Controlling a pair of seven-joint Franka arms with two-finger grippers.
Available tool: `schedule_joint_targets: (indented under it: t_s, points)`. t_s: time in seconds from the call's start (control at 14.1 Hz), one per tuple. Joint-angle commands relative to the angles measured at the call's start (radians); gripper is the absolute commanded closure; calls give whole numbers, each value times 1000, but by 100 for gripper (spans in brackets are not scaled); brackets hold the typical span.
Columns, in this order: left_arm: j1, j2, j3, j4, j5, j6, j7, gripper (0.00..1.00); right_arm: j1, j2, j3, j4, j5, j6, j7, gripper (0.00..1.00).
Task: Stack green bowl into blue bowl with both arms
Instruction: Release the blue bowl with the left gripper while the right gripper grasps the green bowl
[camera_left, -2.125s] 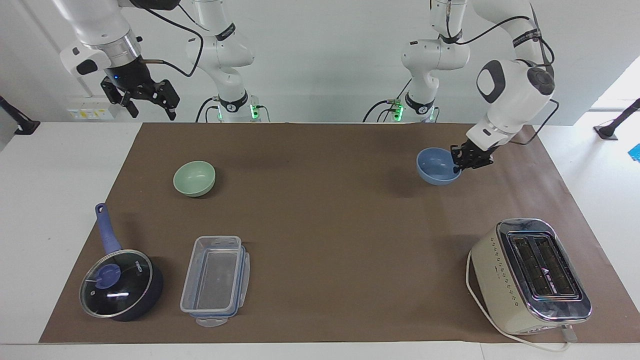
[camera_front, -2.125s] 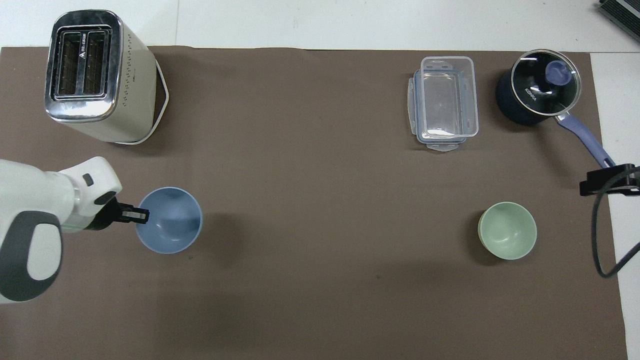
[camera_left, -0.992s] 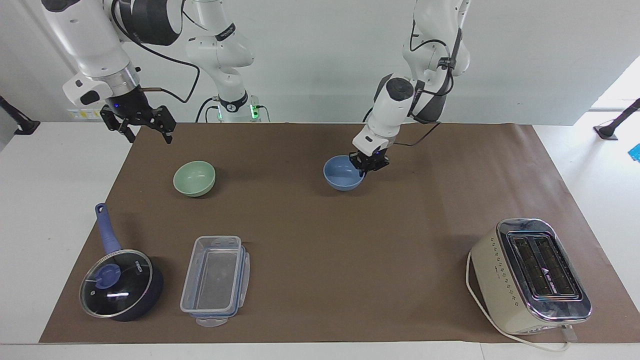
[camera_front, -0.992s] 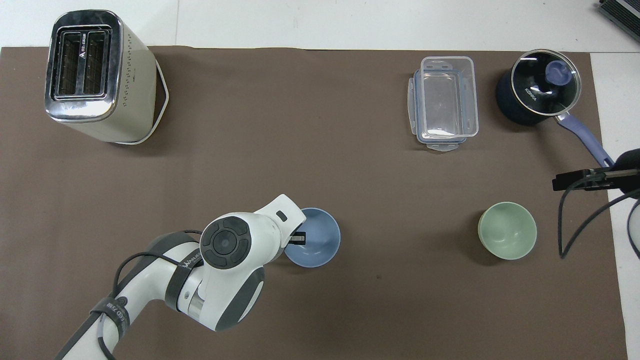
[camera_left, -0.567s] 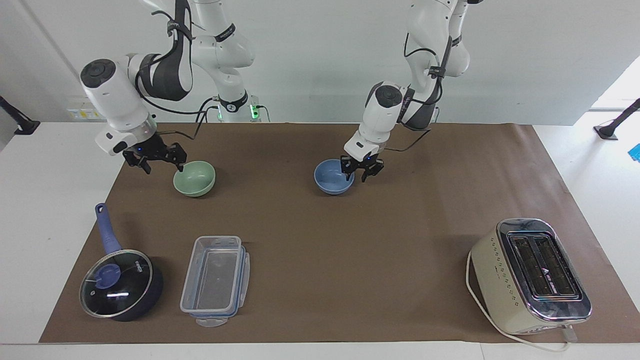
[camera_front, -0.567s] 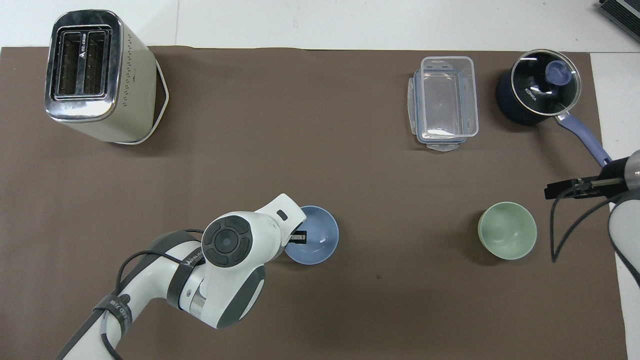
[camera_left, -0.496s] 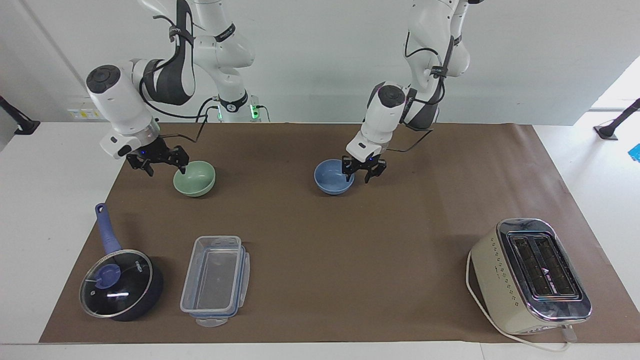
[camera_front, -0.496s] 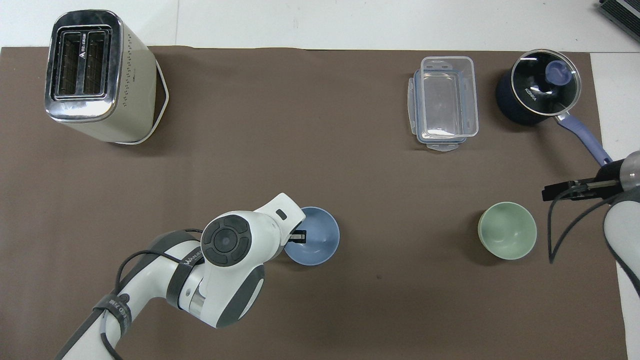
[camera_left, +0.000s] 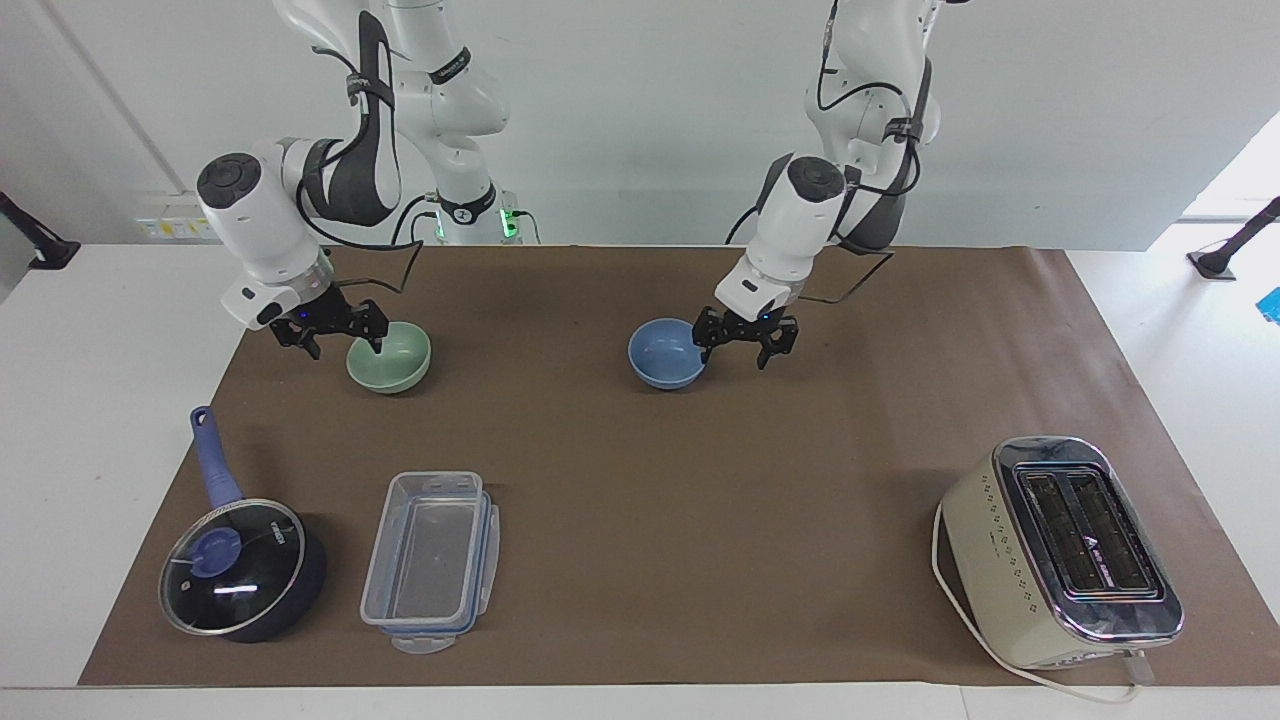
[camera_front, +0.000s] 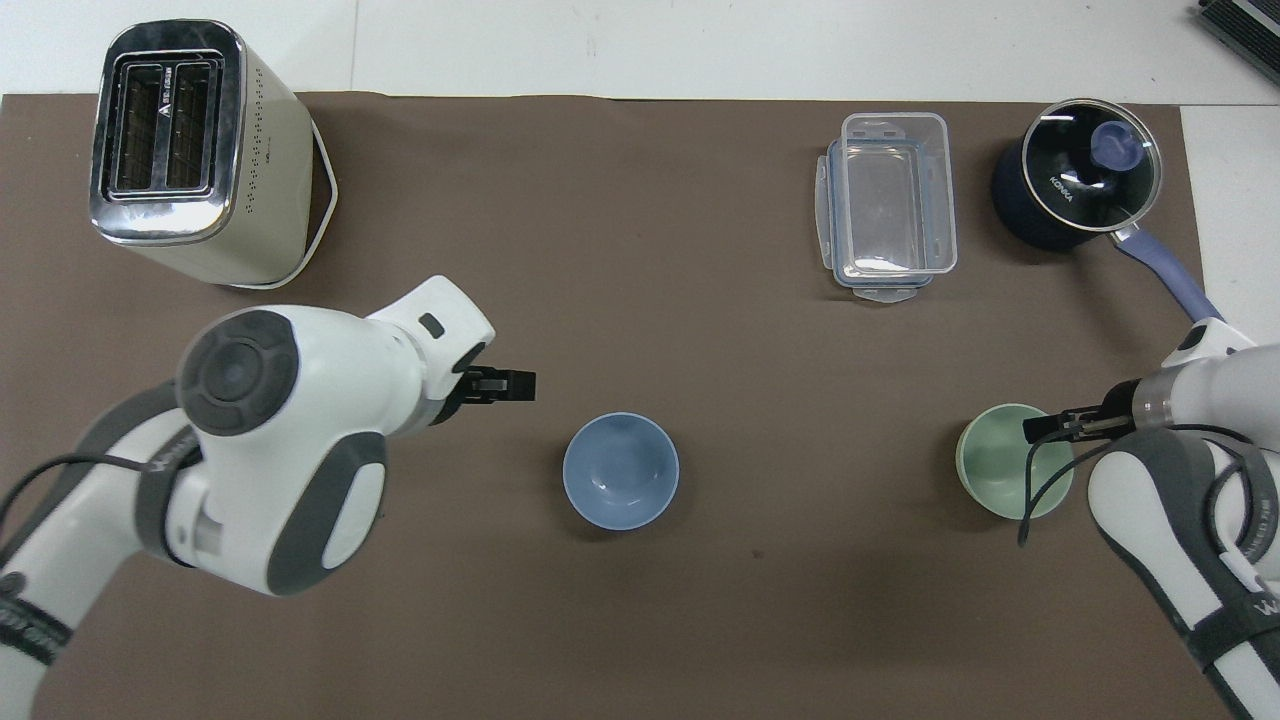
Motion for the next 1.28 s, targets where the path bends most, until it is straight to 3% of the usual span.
schedule_joint_targets:
  t_s: [0.0, 0.14, 0.21, 0.35, 0.5, 0.71, 0.92, 1.2]
  points:
    - [119, -35, -10, 104, 33, -181, 150, 0, -15, 4, 6, -33, 12, 49, -32, 0]
    - [182, -29, -10, 205, 51, -288, 234, 0, -19, 17, 6, -35, 12, 54, -36, 0]
    - [216, -27, -10, 242, 53, -305, 268, 0, -30, 20, 6, -35, 14, 52, -42, 16]
    - [258, -24, -10, 294, 58, -315, 291, 0, -33, 20, 6, -33, 23, 51, -43, 68]
    - [284, -12, -10, 351, 61, -362, 293, 0, -32, 20, 6, -27, 63, 42, -49, 100]
    - [293, 12, -7, 415, 90, -411, 299, 0, -21, 11, 6, 2, 92, 17, -50, 100]
    - [298, 23, -5, 434, 113, -442, 345, 0, -16, -26, 14, 108, 92, -159, -58, 100]
    - [302, 57, -5, 486, 116, -493, 345, 0, -12, -109, 23, 185, 92, -277, -62, 100]
